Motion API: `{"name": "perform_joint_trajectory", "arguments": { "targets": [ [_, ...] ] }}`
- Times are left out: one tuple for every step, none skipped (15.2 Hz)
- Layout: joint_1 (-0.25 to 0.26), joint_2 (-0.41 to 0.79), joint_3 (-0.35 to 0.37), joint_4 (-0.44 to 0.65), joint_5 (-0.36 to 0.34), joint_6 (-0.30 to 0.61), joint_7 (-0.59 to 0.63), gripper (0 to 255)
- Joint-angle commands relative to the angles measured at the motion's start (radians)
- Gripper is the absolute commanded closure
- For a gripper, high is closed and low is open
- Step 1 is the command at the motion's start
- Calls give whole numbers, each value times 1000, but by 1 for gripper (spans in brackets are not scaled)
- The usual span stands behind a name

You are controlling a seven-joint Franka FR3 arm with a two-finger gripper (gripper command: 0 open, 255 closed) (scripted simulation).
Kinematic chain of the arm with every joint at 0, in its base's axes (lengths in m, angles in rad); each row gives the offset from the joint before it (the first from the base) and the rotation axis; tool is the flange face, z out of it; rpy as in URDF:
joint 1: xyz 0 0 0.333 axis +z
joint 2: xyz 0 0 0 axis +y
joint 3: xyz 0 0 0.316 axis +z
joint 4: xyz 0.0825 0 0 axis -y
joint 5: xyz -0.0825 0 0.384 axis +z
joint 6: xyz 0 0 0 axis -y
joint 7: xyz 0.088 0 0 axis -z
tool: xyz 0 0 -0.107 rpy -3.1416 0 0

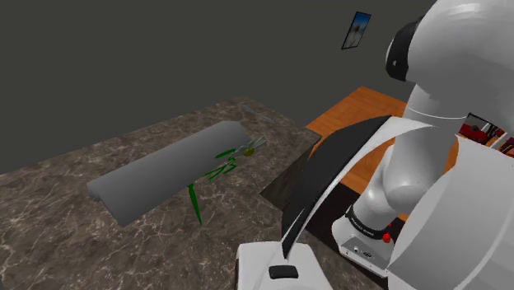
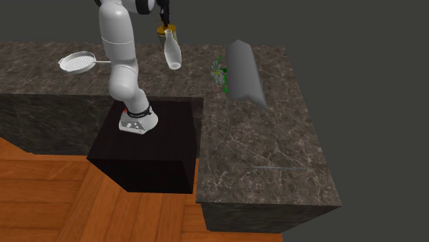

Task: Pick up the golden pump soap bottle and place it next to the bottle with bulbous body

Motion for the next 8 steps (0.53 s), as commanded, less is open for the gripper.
{"name": "perform_joint_trajectory", "arguments": {
  "targets": [
    [18, 16, -14, -17, -17, 24, 13, 255],
    [23, 22, -20, -26, -24, 35, 18, 255],
    [29, 28, -26, -35, -32, 47, 23, 255],
    [35, 34, -33, -44, -39, 58, 27, 255],
    [42, 41, -39, -52, -47, 69, 32, 255],
    [48, 48, -46, -60, -55, 81, 38, 255],
    [55, 55, -53, -68, -63, 92, 43, 255],
    [62, 62, -61, -76, -72, 102, 48, 255]
  ]
}}
